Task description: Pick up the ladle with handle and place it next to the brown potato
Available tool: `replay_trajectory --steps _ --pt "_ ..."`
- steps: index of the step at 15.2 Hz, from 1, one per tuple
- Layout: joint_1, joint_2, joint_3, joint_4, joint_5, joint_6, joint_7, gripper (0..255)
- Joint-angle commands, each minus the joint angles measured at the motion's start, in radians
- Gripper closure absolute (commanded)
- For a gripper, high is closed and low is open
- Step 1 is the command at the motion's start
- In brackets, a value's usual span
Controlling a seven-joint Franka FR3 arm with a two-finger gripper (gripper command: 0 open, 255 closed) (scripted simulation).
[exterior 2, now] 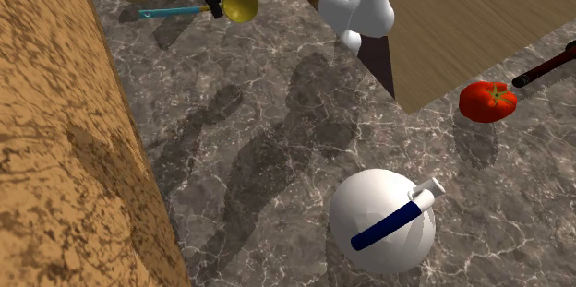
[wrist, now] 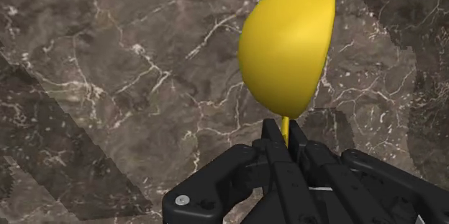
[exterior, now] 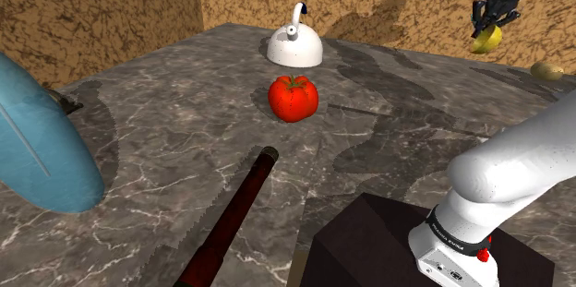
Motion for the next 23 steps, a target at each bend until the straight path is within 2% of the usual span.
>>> replay_trajectory --steps 1,9,15,23 --pt "-0.018 -0.012 -0.031 -0.002 -0.018 -0.011 -0.050 255" --pt "-0.071 0.031 -0.190 0.072 -0.049 -0.058 -0.269 255" --pt "-0.107 0.139 -0.346 0.174 -0.017 -0.092 -0.468 255" --pt "-0.115 0.072 -0.314 0.015 -0.062 0.024 -0.439 255"
